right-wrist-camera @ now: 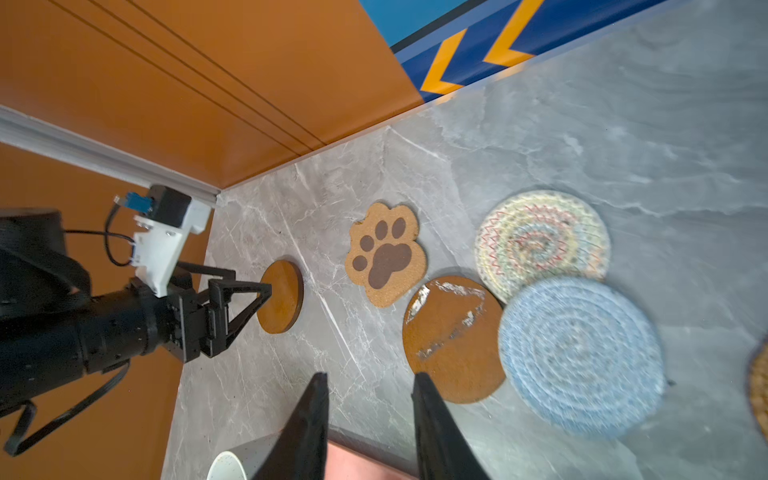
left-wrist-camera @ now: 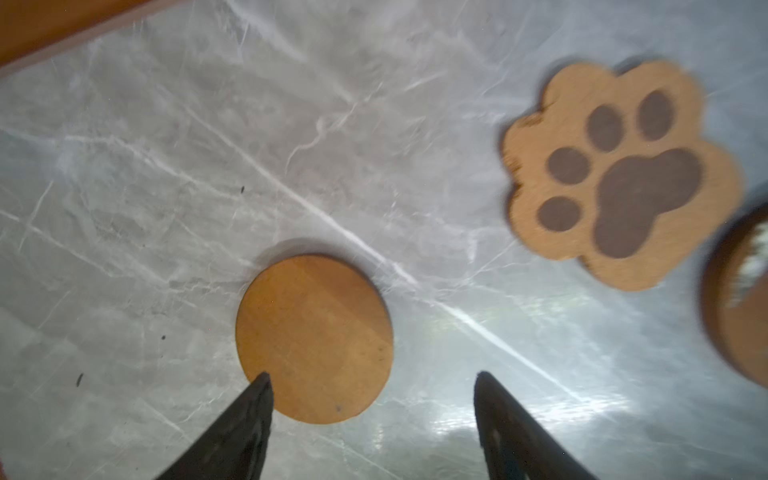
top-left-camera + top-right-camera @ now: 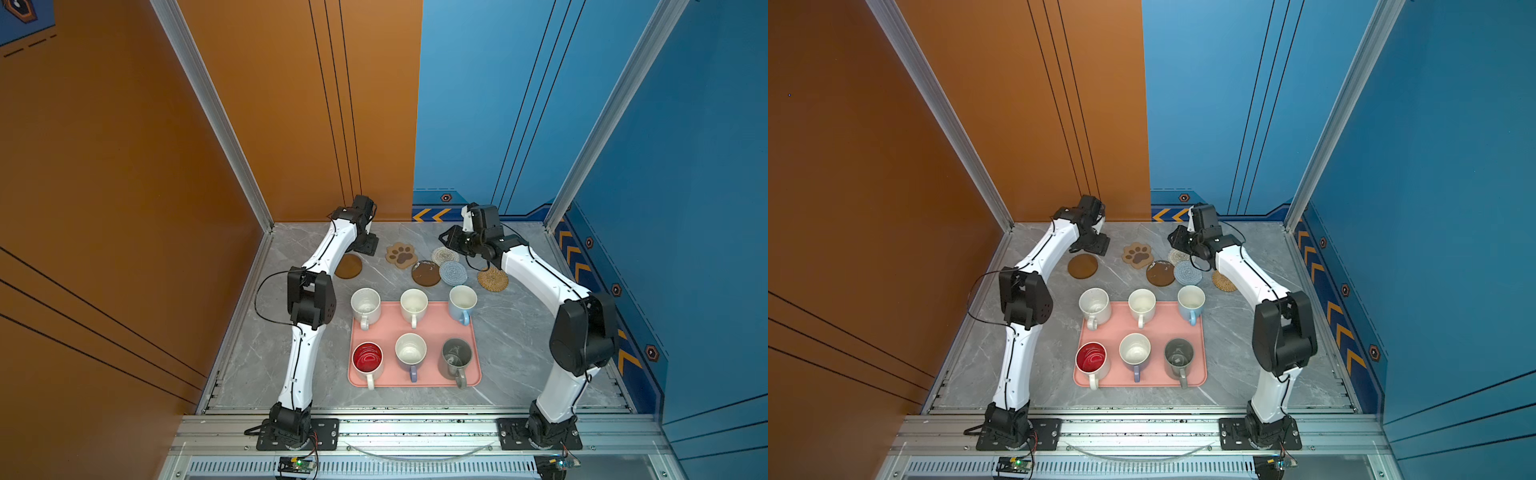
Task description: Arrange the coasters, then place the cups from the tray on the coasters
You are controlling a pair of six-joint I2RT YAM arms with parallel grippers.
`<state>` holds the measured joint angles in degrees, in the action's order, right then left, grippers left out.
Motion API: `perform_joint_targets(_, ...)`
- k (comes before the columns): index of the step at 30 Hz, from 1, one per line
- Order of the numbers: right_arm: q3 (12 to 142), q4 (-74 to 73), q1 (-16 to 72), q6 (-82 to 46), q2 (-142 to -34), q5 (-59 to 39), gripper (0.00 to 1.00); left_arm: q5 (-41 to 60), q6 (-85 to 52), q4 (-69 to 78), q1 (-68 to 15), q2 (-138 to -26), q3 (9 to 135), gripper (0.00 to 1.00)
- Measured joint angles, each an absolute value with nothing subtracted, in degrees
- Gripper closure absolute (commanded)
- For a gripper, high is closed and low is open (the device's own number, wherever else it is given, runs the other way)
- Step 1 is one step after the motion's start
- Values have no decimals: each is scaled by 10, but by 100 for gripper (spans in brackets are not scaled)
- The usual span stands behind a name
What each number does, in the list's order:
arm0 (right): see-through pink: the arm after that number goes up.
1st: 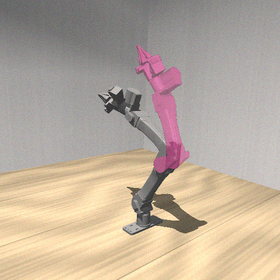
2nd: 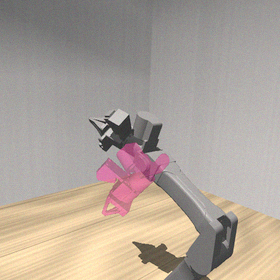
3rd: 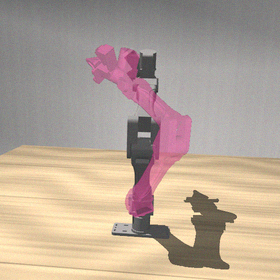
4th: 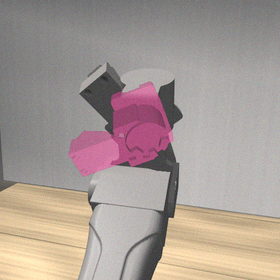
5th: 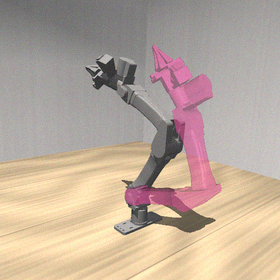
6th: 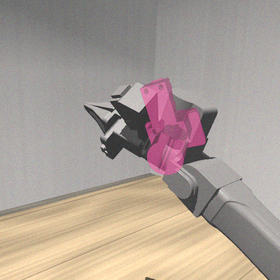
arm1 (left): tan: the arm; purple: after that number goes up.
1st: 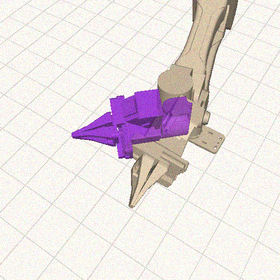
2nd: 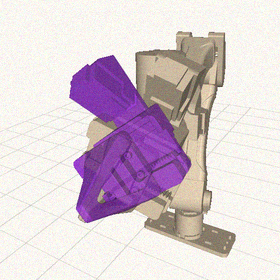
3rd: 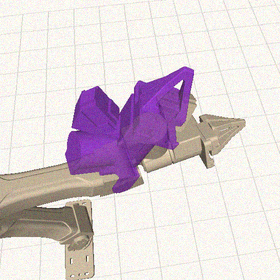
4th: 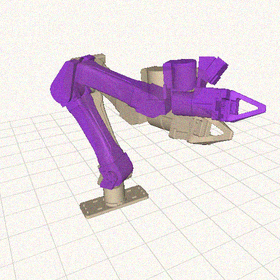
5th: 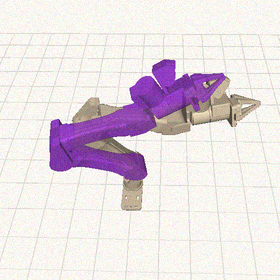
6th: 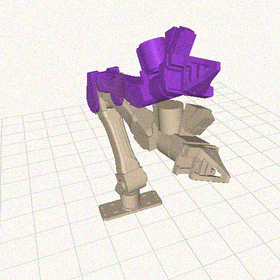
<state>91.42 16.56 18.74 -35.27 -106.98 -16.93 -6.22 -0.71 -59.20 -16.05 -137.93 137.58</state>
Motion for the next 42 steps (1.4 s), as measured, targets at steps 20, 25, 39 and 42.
perform_joint_targets(20, 1315, 255, 206, -369, -1437, -257, 95, 61, -84, -483, -221, -1533, 1500, 36)
perform_joint_targets(25, 1386, 256, 200, -395, -1490, -258, 92, 61, -95, -442, -225, -1533, 1498, 35)
perform_joint_targets(39, 1424, 249, 165, -447, -1574, -257, 79, 61, -106, -405, -207, -1532, 1432, 33)
perform_joint_targets(42, 1428, 249, 164, -451, -1576, -257, 79, 61, -108, -404, -198, -1532, 1421, 32)
